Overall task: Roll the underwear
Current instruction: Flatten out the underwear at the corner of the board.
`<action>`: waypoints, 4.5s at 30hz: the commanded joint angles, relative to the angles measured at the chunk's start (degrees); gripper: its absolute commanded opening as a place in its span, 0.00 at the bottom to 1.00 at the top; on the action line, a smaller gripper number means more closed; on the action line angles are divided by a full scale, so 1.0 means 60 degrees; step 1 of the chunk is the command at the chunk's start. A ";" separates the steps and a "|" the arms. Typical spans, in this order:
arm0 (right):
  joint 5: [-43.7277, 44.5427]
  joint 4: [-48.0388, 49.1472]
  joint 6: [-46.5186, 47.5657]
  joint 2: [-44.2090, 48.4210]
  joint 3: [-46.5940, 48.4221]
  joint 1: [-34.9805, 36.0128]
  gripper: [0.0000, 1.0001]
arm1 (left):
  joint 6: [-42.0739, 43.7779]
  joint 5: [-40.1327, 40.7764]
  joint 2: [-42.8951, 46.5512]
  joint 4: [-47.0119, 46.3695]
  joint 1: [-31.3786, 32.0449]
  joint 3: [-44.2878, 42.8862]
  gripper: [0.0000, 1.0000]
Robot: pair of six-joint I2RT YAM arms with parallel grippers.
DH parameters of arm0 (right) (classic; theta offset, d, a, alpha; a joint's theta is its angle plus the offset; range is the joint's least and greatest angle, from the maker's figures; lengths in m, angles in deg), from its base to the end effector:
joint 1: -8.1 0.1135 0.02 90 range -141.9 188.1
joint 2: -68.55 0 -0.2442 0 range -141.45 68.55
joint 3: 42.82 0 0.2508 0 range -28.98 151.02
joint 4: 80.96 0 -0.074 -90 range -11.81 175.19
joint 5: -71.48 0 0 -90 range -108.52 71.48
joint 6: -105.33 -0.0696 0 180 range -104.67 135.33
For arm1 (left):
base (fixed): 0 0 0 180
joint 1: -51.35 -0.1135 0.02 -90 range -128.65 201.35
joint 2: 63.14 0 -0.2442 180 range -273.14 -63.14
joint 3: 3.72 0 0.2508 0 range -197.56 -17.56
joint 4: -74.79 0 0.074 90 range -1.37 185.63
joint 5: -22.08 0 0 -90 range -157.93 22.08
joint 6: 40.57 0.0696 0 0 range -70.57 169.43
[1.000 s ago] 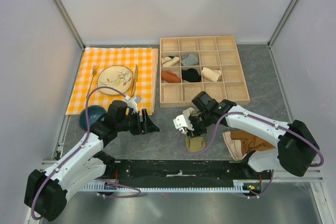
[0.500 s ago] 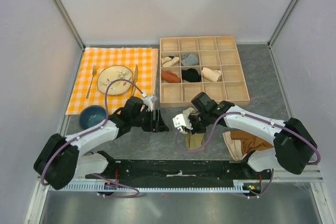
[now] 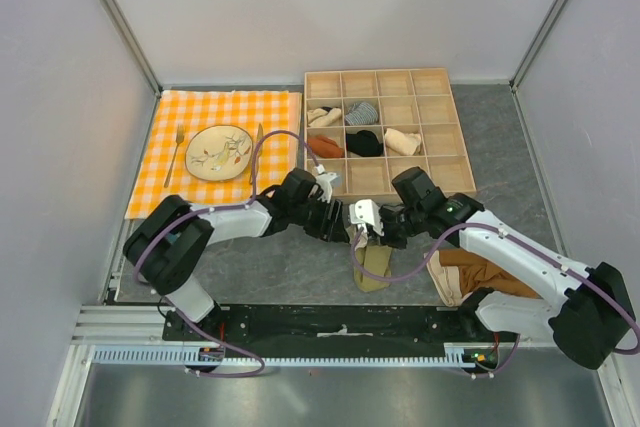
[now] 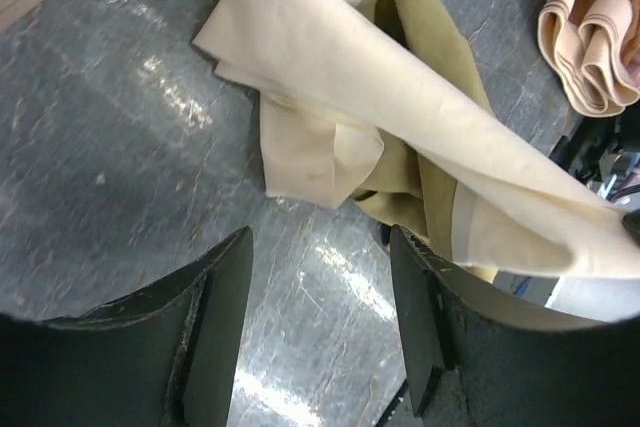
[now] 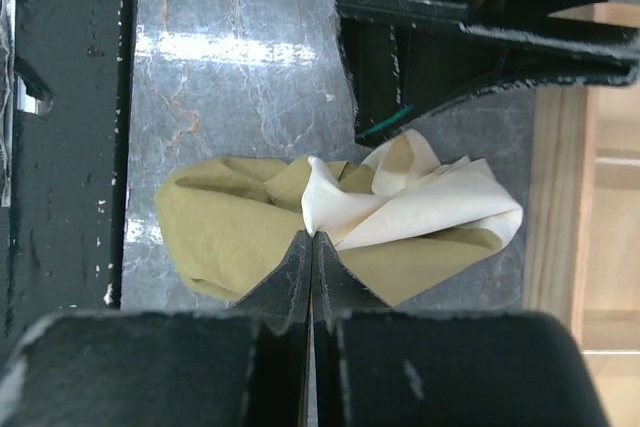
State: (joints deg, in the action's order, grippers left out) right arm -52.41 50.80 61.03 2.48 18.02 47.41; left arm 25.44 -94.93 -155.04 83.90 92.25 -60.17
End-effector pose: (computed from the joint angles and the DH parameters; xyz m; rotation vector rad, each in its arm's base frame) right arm 0.1682 0.1879 0.2080 -1.7948 1.6021 0.6842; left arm 0.2282 -0.2395 0.1167 0.6176 2.4410 -1.0706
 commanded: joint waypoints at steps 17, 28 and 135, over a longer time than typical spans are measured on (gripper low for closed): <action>-0.0446 -0.0654 -0.0394 -0.0049 0.0280 -0.0663 0.00 | 0.1377 0.0926 -0.1283 0.1272 0.0961 -0.1863 0.09; -0.0123 -0.2382 0.0924 -0.0078 0.2155 -0.1220 0.00 | 0.0104 0.1323 0.2715 0.4080 0.0829 -0.1147 0.02; -0.0155 -0.0422 0.2610 -0.2714 0.0721 0.1811 0.54 | -0.1934 0.0926 0.7743 0.7322 -0.4562 0.0304 0.49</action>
State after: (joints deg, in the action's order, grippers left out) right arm -55.77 41.71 81.90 -12.07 23.40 54.21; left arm 19.32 -86.91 -111.67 129.63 64.98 -60.39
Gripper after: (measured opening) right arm 0.542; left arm 0.481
